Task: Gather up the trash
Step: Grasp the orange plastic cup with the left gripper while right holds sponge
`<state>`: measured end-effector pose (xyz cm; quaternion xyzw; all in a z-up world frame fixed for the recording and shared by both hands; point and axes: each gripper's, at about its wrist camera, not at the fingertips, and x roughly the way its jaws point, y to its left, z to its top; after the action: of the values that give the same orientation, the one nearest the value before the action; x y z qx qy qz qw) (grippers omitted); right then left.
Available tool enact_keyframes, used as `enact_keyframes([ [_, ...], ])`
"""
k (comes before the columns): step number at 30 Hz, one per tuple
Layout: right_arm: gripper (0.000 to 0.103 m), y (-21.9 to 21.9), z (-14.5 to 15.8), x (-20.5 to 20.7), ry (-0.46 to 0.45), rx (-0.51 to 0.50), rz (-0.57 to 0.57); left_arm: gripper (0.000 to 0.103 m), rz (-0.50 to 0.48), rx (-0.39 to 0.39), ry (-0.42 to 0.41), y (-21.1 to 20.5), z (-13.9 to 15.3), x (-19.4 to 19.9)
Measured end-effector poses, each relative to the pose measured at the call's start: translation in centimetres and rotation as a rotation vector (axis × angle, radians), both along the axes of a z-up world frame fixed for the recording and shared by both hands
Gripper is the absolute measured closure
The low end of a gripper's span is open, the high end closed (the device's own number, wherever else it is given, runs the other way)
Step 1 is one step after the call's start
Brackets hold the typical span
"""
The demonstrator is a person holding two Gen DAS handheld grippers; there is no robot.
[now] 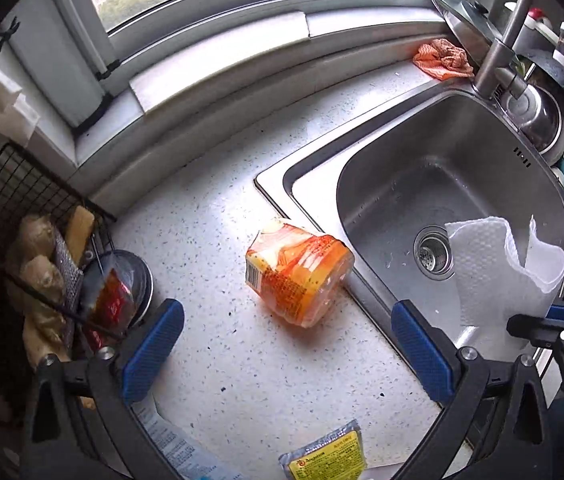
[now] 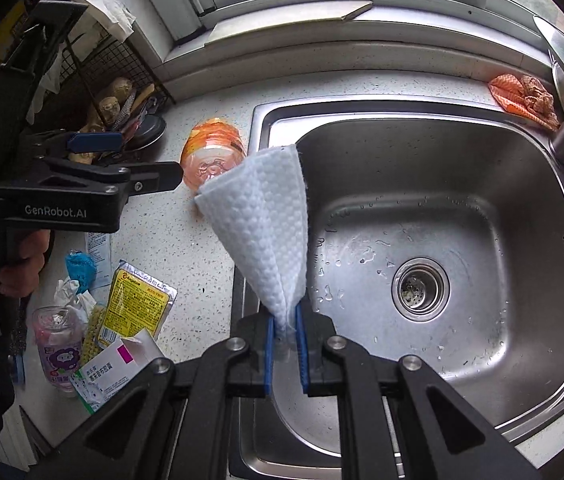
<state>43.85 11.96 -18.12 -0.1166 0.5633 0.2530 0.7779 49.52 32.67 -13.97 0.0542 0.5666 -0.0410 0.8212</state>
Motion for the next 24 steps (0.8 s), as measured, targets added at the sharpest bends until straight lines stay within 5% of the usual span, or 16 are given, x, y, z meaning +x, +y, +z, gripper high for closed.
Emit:
enact_keyframes([
  [12,0.094,1.3,-0.9,3.1,0.032,-0.01,-0.035,0.003,-0.122,-0.001,0.027,-0.2,-3.7,3.6],
  [17,0.094,2.3,-0.4,3.9,0.028,-0.013,-0.007,0.04,-0.137,-0.019,0.055,-0.7,-4.7,3.7],
  [24,0.094,2.9,0.8,3.2,0.003,-0.002,0.029,0.047,-0.116,-0.018,0.012,-0.3,-3.2,1.4],
])
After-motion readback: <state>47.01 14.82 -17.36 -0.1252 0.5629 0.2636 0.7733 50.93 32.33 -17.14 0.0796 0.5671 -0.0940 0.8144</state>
